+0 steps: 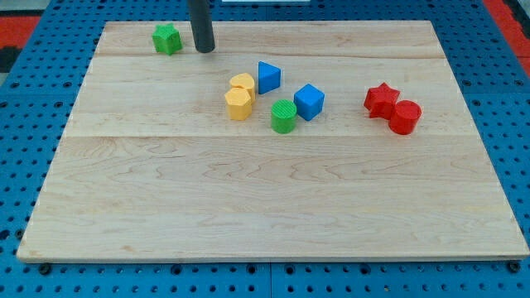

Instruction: Push the yellow heart to the top center

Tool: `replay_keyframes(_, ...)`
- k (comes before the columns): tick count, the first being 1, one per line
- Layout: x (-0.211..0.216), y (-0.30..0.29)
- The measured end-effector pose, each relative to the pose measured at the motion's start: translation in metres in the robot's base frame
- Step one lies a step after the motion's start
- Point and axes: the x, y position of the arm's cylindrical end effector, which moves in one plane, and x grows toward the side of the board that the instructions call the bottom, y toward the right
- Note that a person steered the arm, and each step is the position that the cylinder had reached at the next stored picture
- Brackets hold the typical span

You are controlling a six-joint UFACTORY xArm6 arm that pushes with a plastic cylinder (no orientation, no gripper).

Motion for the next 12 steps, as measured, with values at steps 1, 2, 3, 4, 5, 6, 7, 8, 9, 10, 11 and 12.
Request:
replay_keyframes(1,-0.003,-0.046)
replay_keyframes(2,0.011,-0.046)
replay_keyframes(3,0.06,0.034)
replay_keyframes(4,0.092,0.084)
replay_keyframes(5,0.094,0.122)
replay_keyframes(6,0.121,0.133)
replay_keyframes(7,0.169,0.136)
replay_keyframes(8,0.179,0.098)
replay_keyframes(9,0.136,0.109)
replay_keyframes(10,0.08,0.106)
replay_keyframes(11,0.04,0.077)
replay_keyframes(12,0.04,0.073)
